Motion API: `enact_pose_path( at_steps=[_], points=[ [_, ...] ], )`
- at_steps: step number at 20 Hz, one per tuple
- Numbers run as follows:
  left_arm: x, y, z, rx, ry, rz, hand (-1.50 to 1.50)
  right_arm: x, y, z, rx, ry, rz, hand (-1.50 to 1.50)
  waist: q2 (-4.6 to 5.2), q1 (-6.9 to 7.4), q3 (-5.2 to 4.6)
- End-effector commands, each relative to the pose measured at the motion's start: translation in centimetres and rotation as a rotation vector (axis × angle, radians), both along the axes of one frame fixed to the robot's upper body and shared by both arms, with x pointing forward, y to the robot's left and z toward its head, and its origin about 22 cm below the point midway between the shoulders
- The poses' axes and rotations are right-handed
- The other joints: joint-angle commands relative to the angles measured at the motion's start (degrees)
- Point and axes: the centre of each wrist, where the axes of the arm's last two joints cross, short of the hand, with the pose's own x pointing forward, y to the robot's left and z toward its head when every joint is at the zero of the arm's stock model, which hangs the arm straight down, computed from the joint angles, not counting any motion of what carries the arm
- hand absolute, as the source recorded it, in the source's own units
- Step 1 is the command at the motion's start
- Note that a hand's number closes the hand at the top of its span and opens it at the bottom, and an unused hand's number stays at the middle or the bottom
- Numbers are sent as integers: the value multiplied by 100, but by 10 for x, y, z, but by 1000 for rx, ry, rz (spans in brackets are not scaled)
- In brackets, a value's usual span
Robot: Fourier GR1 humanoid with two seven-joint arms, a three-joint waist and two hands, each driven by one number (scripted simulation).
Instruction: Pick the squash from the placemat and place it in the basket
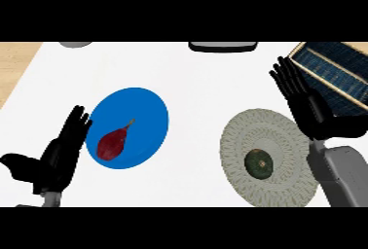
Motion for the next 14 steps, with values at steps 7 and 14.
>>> enact_pose_path(
  at_steps=[7, 14],
  points=[
    [16, 35, 6, 269, 117, 52, 0, -47, -52, -23, 58, -533, -201, 150, -38, -564, -28],
    [33, 13, 19, 309, 135, -3, 0, -95, 44, -76, 66, -610, -589, -150, -26, -278, -62]
  ],
)
